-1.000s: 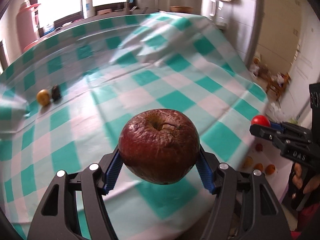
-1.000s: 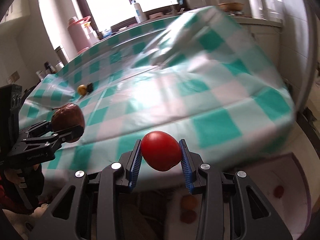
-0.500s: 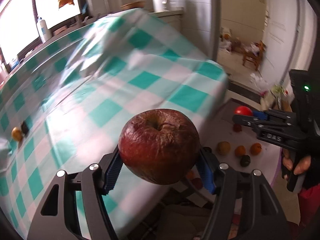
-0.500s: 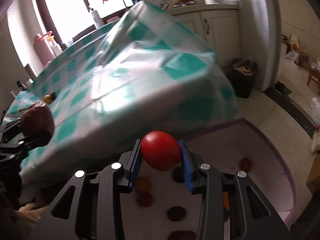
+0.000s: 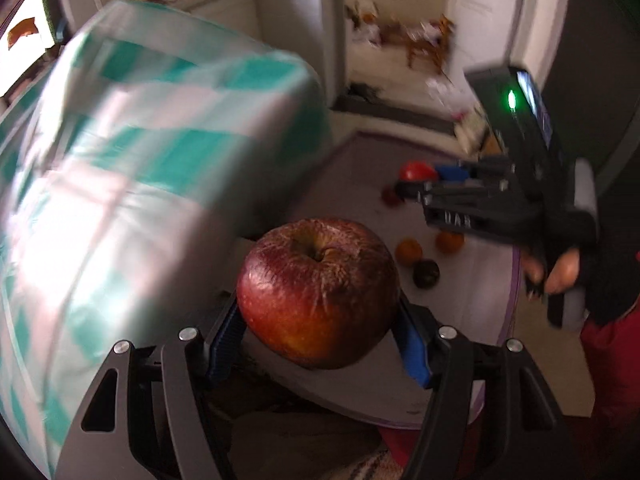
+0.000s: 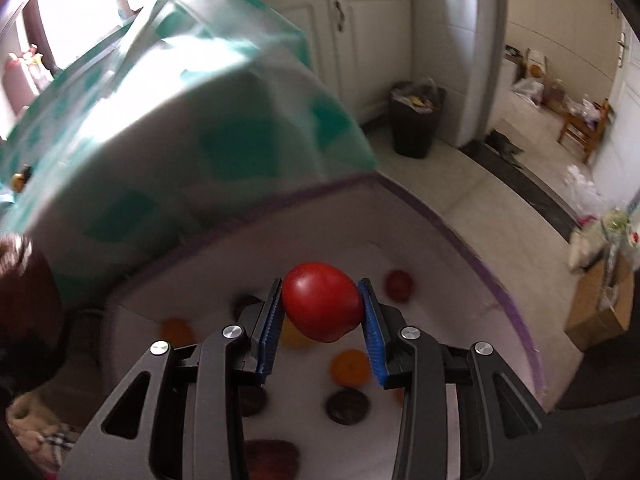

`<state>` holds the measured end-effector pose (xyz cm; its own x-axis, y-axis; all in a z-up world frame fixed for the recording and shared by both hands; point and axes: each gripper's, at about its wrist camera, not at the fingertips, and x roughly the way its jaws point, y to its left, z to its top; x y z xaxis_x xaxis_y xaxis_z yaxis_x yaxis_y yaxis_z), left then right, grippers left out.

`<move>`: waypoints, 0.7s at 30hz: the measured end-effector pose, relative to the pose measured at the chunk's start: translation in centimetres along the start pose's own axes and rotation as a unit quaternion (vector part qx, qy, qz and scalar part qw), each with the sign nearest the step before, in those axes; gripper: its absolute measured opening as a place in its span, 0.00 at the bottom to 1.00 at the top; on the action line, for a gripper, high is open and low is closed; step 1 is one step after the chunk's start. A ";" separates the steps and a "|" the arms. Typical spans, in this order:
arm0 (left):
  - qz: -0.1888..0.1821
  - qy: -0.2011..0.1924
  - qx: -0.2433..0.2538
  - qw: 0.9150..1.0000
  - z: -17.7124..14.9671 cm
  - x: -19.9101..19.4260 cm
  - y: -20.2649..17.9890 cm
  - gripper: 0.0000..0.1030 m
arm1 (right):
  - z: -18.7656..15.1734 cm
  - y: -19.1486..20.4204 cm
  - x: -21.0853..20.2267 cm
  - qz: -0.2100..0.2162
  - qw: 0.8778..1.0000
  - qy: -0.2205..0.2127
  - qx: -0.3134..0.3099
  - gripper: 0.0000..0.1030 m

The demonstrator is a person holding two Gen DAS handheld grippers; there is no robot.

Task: Organize fruits
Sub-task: 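Carry the apple and tomato off the table over the white box, then open the left tool releasing the apple while the right tool releases the tomato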

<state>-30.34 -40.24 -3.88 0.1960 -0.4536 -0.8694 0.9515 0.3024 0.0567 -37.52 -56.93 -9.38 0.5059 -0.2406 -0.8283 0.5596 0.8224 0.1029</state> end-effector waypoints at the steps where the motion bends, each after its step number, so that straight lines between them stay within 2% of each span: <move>1: -0.005 0.012 0.003 1.000 0.0 1.0 -0.2 0.65 | -0.1 -0.4 0.3 -0.004 1.000 0.007 0.003 0.36; 5: -0.018 0.068 0.015 0.997 -0.2 5.7 -0.5 0.65 | -0.6 -1.1 2.4 -0.008 0.999 0.040 0.008 0.36; 9: -0.028 0.130 0.016 0.991 -1.2 10.4 -0.4 0.65 | -1.5 -0.9 5.4 -0.037 0.996 0.086 0.000 0.36; 12: -0.029 0.160 0.021 0.987 -2.2 12.4 -0.4 0.65 | -1.5 -0.9 5.9 -0.034 0.995 0.091 0.002 0.36; 14: -0.031 0.171 0.030 0.984 -3.1 13.0 -0.7 0.65 | -1.3 -0.9 6.2 -0.037 0.995 0.095 0.000 0.36; 17: -0.018 0.168 0.067 0.983 -3.8 13.0 -2.0 0.65 | -1.3 -0.8 7.2 -0.050 0.992 0.119 -0.005 0.36; 21: -0.022 0.161 0.087 0.983 -4.4 12.7 -2.9 0.65 | -1.6 -0.7 7.3 -0.052 0.991 0.124 -0.004 0.37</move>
<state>-31.66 -43.24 -17.27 0.0956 -0.1654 -0.9816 0.9889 0.1286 0.0746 -35.26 -58.41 -16.34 0.2692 -0.1907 -0.9440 0.5941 0.8043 0.0070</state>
